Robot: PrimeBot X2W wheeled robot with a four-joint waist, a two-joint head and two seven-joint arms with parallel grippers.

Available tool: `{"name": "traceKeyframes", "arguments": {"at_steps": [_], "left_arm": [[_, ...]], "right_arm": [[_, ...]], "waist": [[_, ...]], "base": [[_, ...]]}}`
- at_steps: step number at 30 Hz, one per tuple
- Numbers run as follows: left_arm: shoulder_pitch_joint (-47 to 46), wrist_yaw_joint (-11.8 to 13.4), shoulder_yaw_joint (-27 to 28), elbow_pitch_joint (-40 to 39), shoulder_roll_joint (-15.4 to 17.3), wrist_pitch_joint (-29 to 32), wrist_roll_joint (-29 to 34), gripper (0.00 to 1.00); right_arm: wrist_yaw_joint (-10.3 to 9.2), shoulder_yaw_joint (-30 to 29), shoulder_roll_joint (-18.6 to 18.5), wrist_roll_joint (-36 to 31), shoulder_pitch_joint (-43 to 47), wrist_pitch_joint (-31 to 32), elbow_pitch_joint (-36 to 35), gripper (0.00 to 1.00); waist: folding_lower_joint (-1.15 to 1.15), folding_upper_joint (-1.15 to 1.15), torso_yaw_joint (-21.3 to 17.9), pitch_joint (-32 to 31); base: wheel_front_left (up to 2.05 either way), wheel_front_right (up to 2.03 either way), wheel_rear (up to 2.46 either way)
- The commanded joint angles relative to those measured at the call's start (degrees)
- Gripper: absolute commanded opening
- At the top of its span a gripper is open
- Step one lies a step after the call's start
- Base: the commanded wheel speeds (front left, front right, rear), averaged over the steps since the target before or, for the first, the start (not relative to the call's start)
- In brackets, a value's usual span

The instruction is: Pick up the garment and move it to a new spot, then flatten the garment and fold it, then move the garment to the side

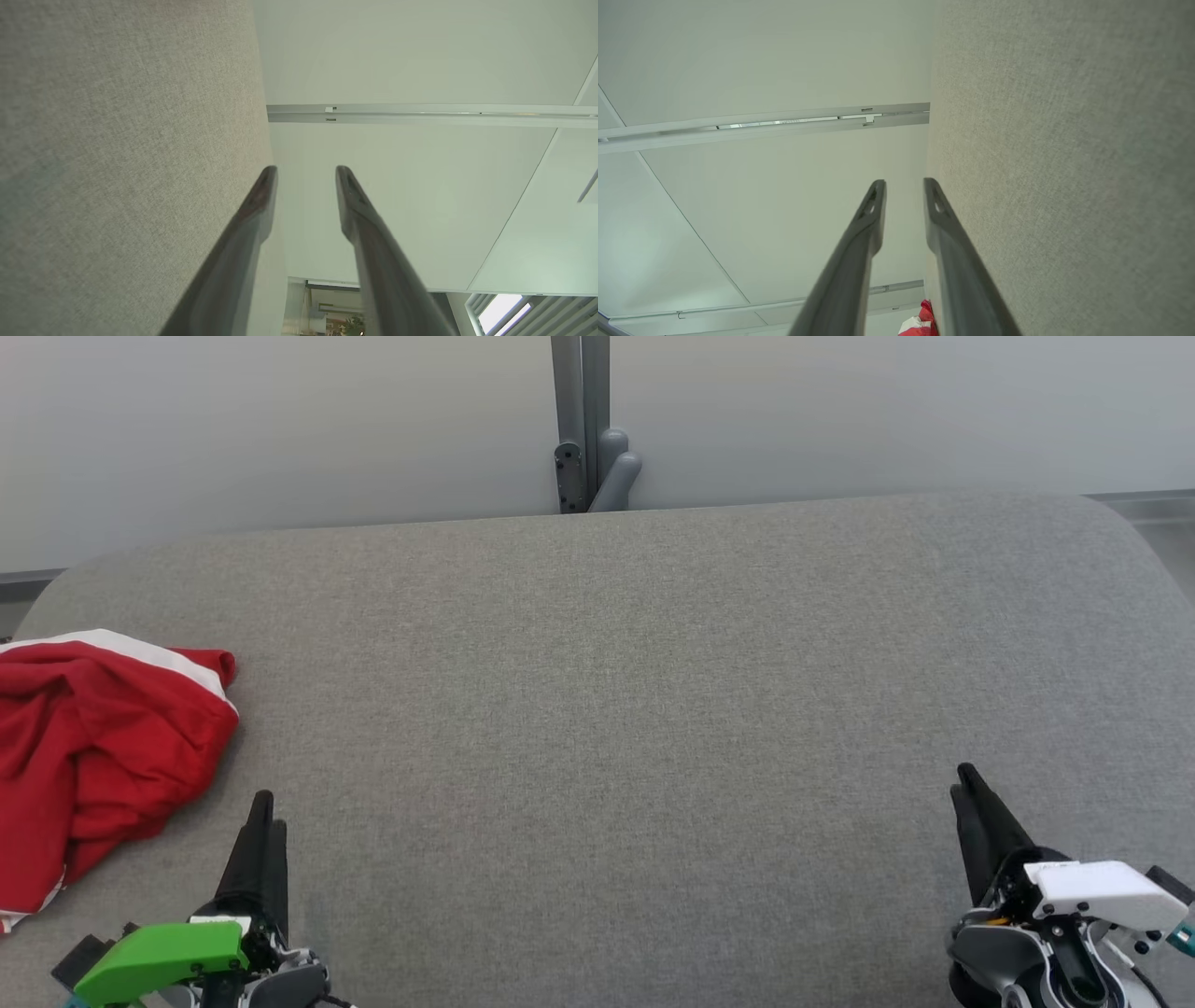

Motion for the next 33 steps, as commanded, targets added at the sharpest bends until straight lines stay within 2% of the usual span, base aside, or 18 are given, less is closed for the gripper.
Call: {"name": "traceKeyframes", "arguments": {"at_steps": [1, 6, 11, 23, 33], "left_arm": [[-0.38, -0.01, -0.11, -0.41, 0.07, -0.38, 0.23, 1.0], [-0.63, -0.02, -0.94, -0.2, 0.46, -1.87, 2.57, 1.0], [-0.89, -0.04, -1.1, 0.07, 0.66, -3.25, 8.27, 1.0], [-0.85, -0.04, -1.83, 0.53, 0.54, -6.21, 24.98, 1.0], [-0.99, 0.69, -2.82, 1.74, 0.5, -8.21, 35.24, 1.0]], "right_arm": [[0.0, 0.08, -0.1, -0.15, -0.44, -0.18, -0.61, 1.0], [0.0, 1.17, -0.68, -1.53, -0.61, -1.62, -1.3, 1.0], [0.0, 3.02, -1.92, -4.87, -1.07, -3.4, -1.22, 1.0], [0.01, 4.62, -2.74, -19.76, -1.77, -6.53, -1.36, 1.0], [0.01, 5.82, -3.0, -29.66, -2.1, -8.62, -1.09, 1.0]], "waist": [[0.0, 0.0, 0.0, 0.03], [0.0, 0.0, 0.01, 0.11], [0.0, 0.0, 0.01, 0.18], [0.0, 0.0, 0.0, 0.35], [0.0, 0.0, -0.06, 0.4]], "base": [[0.0, 0.0, 0.0], [0.0, 0.0, 0.0], [0.0, 0.0, 0.0], [0.0, 0.0, 0.0], [0.0, 0.0, 0.0]]}}
